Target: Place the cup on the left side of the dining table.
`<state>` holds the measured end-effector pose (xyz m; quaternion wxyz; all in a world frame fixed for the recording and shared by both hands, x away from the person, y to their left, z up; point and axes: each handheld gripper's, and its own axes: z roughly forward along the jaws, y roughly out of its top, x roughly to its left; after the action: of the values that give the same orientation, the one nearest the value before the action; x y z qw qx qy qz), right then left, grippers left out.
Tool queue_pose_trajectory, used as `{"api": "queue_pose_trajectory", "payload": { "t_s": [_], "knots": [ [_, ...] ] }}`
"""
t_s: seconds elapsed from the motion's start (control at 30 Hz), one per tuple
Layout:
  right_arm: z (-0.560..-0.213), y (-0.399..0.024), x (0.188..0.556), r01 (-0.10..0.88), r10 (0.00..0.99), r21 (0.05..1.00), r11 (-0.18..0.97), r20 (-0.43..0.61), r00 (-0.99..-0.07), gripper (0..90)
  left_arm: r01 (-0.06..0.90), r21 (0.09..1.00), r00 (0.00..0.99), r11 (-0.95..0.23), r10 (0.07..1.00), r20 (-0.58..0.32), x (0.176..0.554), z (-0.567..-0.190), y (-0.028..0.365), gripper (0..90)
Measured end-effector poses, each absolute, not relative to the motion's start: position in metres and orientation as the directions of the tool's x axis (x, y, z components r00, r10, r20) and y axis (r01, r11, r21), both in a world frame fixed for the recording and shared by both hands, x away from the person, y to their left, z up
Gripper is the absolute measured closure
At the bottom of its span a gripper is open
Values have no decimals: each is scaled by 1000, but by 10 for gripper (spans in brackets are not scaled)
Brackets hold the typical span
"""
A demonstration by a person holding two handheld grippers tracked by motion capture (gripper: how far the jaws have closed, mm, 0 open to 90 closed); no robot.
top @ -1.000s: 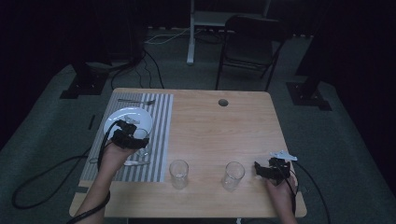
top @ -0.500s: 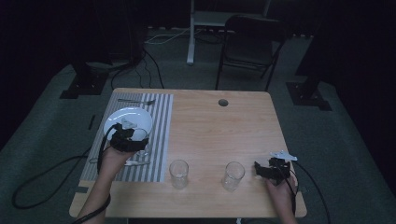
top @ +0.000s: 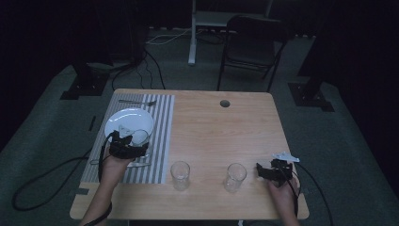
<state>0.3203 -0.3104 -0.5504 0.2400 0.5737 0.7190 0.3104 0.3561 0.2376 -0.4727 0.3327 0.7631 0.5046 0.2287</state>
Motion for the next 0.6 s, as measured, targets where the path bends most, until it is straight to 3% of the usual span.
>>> {"api": "queue_pose_trajectory", "payload": {
  "t_s": [0.1, 0.4, 0.6],
  "knots": [
    [-550, -310, 320, 676, 974, 722, 149, 11, -227, 122, 633, 731, 408, -256, 912, -33, 354, -477, 241, 103],
    [-550, -310, 320, 677, 974, 721, 150, 10, -227, 122, 585, 754, 382, -300, 921, 71, 335, -480, 240, 103],
    [-550, -310, 320, 677, 974, 721, 148, 12, -226, 122, 603, 761, 352, -239, 936, 15, 317, -484, 250, 103]
  ]
}}
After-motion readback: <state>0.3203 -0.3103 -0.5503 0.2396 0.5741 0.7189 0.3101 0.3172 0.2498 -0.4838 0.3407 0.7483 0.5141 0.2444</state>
